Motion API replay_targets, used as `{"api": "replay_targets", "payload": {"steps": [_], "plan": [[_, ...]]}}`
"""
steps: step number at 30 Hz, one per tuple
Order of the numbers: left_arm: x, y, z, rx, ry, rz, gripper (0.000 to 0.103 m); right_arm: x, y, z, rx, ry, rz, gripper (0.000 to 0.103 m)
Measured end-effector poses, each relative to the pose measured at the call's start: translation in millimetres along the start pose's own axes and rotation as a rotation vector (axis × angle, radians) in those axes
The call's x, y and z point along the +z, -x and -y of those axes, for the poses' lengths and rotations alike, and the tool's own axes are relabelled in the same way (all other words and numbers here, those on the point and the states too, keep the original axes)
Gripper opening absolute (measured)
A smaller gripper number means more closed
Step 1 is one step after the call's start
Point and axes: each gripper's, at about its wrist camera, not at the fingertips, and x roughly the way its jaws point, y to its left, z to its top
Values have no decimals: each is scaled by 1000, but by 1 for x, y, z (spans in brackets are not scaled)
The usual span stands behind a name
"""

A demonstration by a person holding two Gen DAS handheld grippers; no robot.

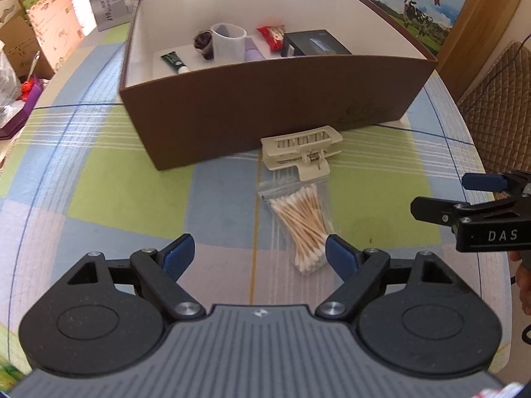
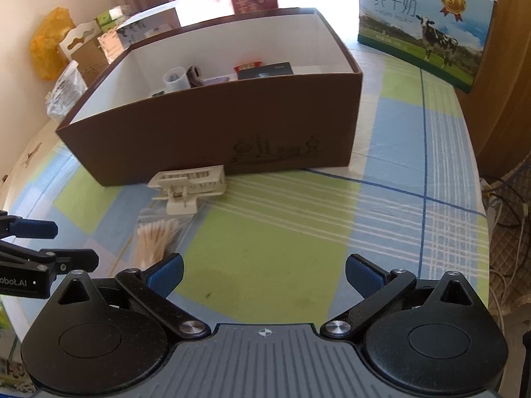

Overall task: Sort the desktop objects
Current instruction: 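Grasp the cotton swab bag with the left tool while the right tool grasps the cream clip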

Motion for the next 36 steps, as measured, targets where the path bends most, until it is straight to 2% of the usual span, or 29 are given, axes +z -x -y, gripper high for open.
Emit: {"api": "replay_targets", "payload": {"steps": [6, 18, 20, 24, 26, 32, 36], "plan": [[8, -21, 7, -44, -21, -26, 79, 1, -8, 10, -21, -25, -3, 101], [23, -70, 24, -90, -77, -80, 60, -1, -13, 32, -55, -91, -31, 101], [24, -75, 25, -89, -91, -89, 50, -1, -14, 34, -55, -96, -35, 101], [24, -76, 24, -80, -130, -76, 42, 1, -15, 33, -43, -96, -33, 101], [22, -75, 22, -84, -141, -71, 30, 2, -17, 30, -37, -90, -32, 101], [14, -67, 3, -59, -125, -60, 26, 7, -23, 18, -11, -59, -31, 101], [8, -59, -22, -23, -72, -59, 26, 11, -28, 9, 9, -35, -27, 101]]}}
